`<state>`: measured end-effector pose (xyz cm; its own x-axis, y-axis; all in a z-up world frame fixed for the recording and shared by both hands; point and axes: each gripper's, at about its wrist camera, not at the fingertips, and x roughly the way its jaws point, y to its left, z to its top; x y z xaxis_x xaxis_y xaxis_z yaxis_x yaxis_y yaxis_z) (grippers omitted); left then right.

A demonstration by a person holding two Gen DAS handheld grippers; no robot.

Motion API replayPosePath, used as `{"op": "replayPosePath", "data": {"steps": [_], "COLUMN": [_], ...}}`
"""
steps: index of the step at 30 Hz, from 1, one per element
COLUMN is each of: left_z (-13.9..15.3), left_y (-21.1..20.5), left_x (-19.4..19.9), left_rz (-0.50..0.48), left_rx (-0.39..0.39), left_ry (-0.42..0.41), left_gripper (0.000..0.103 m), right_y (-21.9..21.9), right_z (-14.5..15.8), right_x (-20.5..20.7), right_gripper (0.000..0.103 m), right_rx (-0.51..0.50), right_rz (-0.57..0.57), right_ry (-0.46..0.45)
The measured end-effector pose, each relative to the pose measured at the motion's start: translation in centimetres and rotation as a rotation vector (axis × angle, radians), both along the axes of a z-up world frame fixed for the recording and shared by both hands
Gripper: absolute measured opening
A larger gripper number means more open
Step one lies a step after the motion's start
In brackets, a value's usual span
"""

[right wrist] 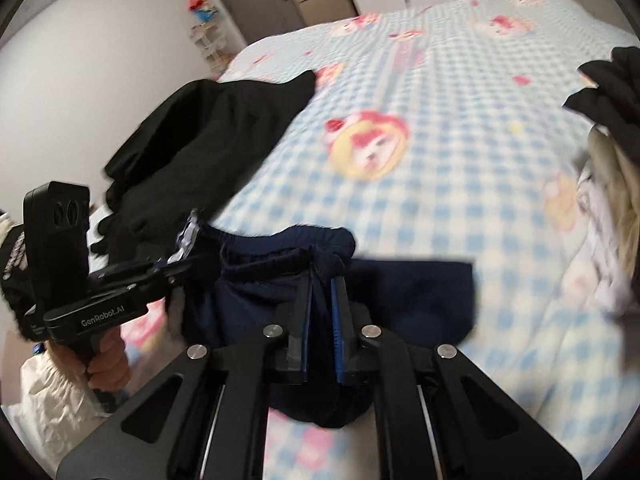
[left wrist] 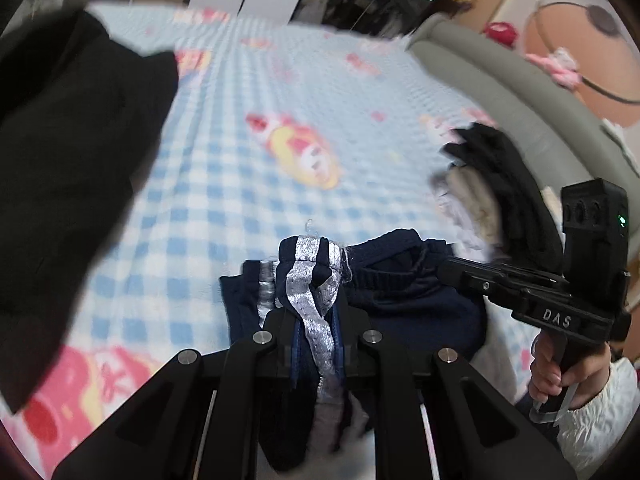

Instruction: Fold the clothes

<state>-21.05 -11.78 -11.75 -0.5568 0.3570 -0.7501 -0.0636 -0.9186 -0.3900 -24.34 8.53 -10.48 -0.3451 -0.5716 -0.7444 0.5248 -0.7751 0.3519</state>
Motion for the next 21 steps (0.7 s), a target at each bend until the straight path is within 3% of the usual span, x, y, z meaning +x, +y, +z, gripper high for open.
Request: {"op": "replayPosePath", "data": {"steps": [2, 4, 5, 6, 7, 8, 9, 12, 14, 15, 16, 17, 19, 20, 21], "left_z": [-1.3, -0.8, 0.0, 0.7, 1.3, 1.3, 1.3, -0.6, -2.1, -2.7, -2.9, -2.8, -1.7, -1.1, -0.4], "left_y": [-0.1, -0.6, -1.1, -1.9, -2.6, -3.0, -3.4, -2.8, -2.0, -1.6, -1.2, -0.9, -0.1, 0.3, 0.4], "left_x": [-0.7, 0.2, 1.3, 2.6, 3.8, 4.7, 5.5, 7.1, 6.9, 6.8, 6.5, 6.4, 6.5, 6.7, 7.2], "left_rz": [0.021, 0.05, 0.077, 0.115, 0.146, 0.158, 0.167, 0.129, 0.122, 0.12, 0.124, 0.124, 0.107, 0.1, 0.098], "left_rx": [-0.009, 0.01, 0.03, 0.061, 0.093, 0.124, 0.154, 0.189, 0.169, 0.155, 0.128, 0.108, 0.099, 0.098, 0.109], "left_ry": [-0.072, -0.054, -0.02, 0.009, 0.03, 0.029, 0.023, -0.057, -0.102, -0.119, -0.121, -0.12, -0.102, -0.091, -0.073], "left_gripper": [0.021, 0.033, 0.047, 0.061, 0.062, 0.062, 0.062, 0.064, 0.064, 0.058, 0.047, 0.018, 0.017, 0.016, 0.016], "right_y": [-0.7, -0.5, 0.0, 1.0, 1.9, 2.7, 3.6, 5.3, 4.4, 3.9, 3.5, 3.3, 2.9, 2.8, 2.7], "right_z": [-2.8, -4.6, -4.6, -3.6, -2.8, -2.1, -1.7, -1.8, -3.2, -4.0, -4.6, -5.0, -4.8, -4.7, -4.5], "right_x": [-1.8, -2.6, -2.4, -1.7, -1.0, -0.3, 0.6, 3.0, 3.0, 3.0, 3.0, 2.9, 2.8, 2.7, 2.8], "right_gripper": [0.012, 0.014, 0.017, 0.027, 0.035, 0.055, 0.065, 0.066, 0.066, 0.067, 0.068, 0.068, 0.042, 0.017, 0.012], "right_rx": [0.059, 0.071, 0.047, -0.006, -0.032, -0.059, -0.091, -0.156, -0.123, -0.106, -0.091, -0.086, -0.091, -0.094, -0.1], "right_rz": [-0.023, -0.057, -0.072, -0.085, -0.105, -0.123, -0.131, -0.131, -0.113, -0.104, -0.095, -0.088, -0.091, -0.093, -0.095], "right_ry": [-0.089, -0.168, -0.18, -0.158, -0.139, -0.124, -0.13, -0.178, -0.202, -0.214, -0.225, -0.23, -0.215, -0.208, -0.199]}}
